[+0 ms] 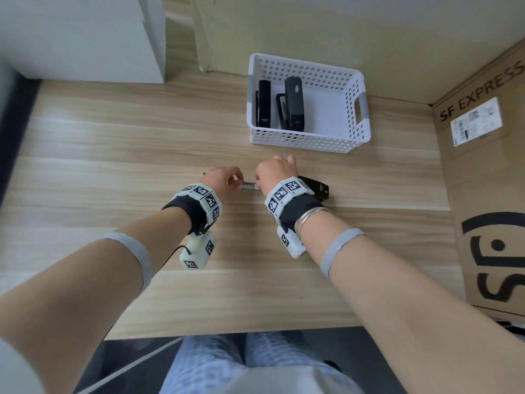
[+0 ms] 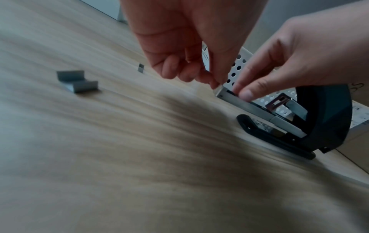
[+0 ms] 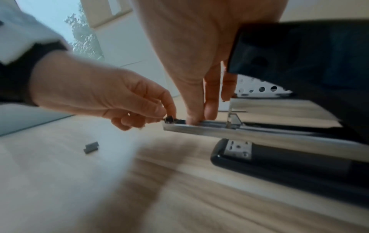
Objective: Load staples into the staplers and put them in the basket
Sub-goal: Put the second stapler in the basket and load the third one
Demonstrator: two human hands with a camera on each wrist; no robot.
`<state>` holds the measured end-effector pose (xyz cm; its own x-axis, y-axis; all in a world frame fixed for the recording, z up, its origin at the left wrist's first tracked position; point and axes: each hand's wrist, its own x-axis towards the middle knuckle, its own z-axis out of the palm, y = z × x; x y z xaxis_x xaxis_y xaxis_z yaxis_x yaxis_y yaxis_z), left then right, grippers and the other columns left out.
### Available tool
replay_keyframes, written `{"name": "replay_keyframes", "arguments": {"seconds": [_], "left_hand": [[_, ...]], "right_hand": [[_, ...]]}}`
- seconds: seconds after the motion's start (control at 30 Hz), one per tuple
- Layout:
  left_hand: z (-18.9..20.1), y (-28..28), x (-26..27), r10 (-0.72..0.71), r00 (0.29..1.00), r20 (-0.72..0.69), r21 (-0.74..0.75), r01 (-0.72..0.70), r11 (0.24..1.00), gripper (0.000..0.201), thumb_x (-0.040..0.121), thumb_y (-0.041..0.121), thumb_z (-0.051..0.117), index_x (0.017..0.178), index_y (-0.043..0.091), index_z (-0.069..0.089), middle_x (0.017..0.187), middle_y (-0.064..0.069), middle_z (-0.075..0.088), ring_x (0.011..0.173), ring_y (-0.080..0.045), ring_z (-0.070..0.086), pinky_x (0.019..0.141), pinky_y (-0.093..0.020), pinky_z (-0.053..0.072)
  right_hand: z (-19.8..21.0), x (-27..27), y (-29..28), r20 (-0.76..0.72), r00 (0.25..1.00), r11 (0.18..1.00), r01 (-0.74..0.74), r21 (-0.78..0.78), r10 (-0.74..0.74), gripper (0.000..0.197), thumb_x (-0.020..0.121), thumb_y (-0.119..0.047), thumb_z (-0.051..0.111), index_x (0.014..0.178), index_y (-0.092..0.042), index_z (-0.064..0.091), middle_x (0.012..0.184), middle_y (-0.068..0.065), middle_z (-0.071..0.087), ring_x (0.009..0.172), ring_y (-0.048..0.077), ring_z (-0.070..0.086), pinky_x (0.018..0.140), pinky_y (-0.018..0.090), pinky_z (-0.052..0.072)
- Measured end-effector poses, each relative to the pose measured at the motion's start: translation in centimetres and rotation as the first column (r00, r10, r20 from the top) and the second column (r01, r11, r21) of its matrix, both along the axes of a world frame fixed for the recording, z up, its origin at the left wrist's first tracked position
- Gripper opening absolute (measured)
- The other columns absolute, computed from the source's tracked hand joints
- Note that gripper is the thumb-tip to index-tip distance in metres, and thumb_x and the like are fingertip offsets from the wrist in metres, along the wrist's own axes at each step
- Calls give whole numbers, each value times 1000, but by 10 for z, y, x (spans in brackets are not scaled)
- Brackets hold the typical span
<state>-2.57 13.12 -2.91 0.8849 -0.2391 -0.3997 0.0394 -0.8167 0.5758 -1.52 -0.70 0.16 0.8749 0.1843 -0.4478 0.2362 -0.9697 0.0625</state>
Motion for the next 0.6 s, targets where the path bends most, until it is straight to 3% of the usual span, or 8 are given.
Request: {"name": "replay_keyframes", "arguments": {"seconds": [0.23, 0.37, 0.5, 0.6], "left_hand": [[5, 43, -1, 53, 998, 42, 156, -59, 986, 22, 92, 16, 43, 105, 8, 59, 105, -15, 62, 93, -32, 59, 70, -29, 42], [6, 66, -11, 24, 999, -36, 326, -11, 945, 21, 89, 16, 47, 105, 11, 58, 107, -13, 58, 96, -31, 57, 80, -35, 46], [0, 69, -26, -22, 992, -123, 360, 65, 931, 21, 84, 16, 54, 104, 13, 57, 102, -10, 54, 97, -32, 57, 79, -35, 47], [-6, 64, -33, -42, 994, -98, 346, 73, 935, 21, 82, 11, 54, 103, 9, 56, 95, -12, 51, 94, -34, 57, 75, -35, 46]], "right_hand": [[3, -2, 5, 147, 988, 997, 40, 72, -50, 24, 92, -18, 49, 97, -26, 71, 99, -8, 67, 111, 20, 46, 97, 42, 27], [3, -4, 15, 129, 991, 993, 17, 121, -32, 19, 91, -29, 53, 98, -25, 71, 102, -7, 65, 114, 21, 44, 94, 40, 28], [0, -7, 20, 127, 992, 991, 11, 133, -28, 24, 92, -18, 49, 98, -25, 70, 103, -7, 66, 114, 21, 43, 93, 40, 28], [0, -9, 16, 119, 993, 989, 7, 148, -25, 24, 92, -20, 48, 99, -26, 70, 105, -7, 65, 115, 21, 43, 94, 40, 28]]}}
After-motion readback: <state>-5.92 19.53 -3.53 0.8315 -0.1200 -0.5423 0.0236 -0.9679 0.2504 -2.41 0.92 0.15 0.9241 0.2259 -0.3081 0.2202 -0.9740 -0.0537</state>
